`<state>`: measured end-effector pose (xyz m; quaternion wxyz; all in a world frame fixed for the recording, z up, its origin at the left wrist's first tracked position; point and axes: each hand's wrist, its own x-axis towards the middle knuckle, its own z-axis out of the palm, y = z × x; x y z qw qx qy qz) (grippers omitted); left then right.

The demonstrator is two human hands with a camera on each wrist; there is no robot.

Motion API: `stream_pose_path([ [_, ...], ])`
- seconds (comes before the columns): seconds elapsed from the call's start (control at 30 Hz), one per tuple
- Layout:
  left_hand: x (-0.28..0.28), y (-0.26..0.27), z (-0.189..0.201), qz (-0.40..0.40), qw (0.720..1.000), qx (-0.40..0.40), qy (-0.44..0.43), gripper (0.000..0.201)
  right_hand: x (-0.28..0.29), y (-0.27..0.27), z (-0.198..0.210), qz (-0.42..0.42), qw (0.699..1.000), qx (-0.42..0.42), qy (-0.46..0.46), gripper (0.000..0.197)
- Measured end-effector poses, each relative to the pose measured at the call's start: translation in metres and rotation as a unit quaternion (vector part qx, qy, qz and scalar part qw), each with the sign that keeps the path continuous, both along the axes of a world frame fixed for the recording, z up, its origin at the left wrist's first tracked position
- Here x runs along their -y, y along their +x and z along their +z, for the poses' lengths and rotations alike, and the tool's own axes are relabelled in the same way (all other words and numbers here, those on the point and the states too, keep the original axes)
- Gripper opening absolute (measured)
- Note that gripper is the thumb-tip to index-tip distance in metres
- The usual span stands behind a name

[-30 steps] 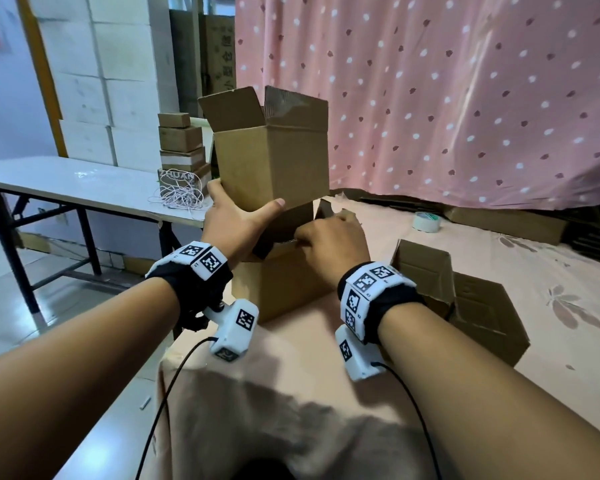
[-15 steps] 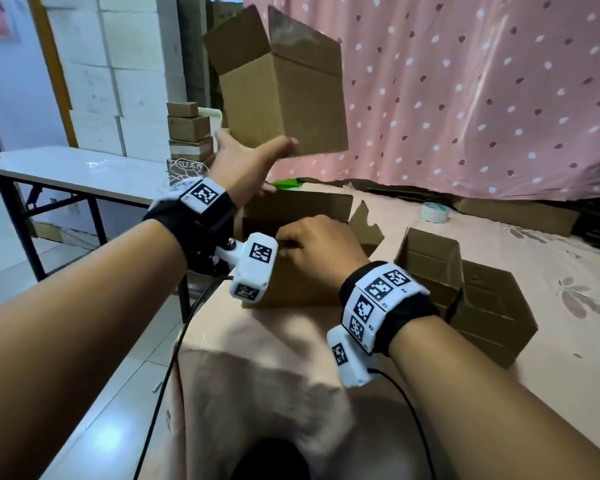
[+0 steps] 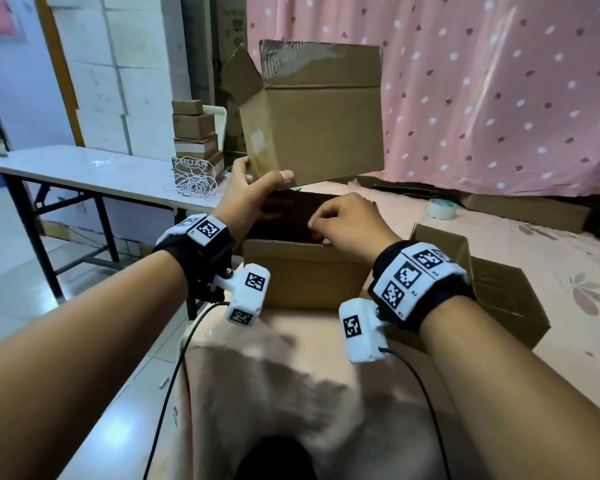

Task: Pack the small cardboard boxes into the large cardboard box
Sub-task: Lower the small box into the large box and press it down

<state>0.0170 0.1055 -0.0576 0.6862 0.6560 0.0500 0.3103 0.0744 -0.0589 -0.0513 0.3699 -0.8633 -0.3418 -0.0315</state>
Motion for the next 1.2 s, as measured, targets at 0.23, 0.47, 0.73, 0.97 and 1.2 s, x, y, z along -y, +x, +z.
stream_pose_path([
  [0.23, -0.004, 0.011, -0.015, 0.013, 1.000, 0.023, 0.015, 0.086, -0.003, 0.026, -0.008, -0.074, 0.973, -0.203, 0.087, 0.051],
  [0.47, -0.015, 0.022, -0.017, 0.025, 1.000, 0.018, -0.002, 0.082, 0.000, 0.042, -0.009, -0.079, 0.873, -0.350, 0.331, 0.073],
  [0.73, -0.012, 0.024, -0.016, -0.046, 0.999, -0.024, 0.009, 0.046, 0.002, 0.070, -0.015, -0.051, 0.773, -0.441, 0.452, 0.032],
  [0.97, -0.007, 0.024, -0.015, -0.044, 0.998, -0.045, 0.031, 0.060, 0.000, 0.066, -0.019, -0.021, 0.791, -0.420, 0.445, 0.069],
  [1.2, -0.003, 0.023, -0.014, -0.032, 0.998, -0.059, 0.011, 0.024, 0.000, 0.066, -0.026, -0.028, 0.804, -0.373, 0.462, 0.062],
])
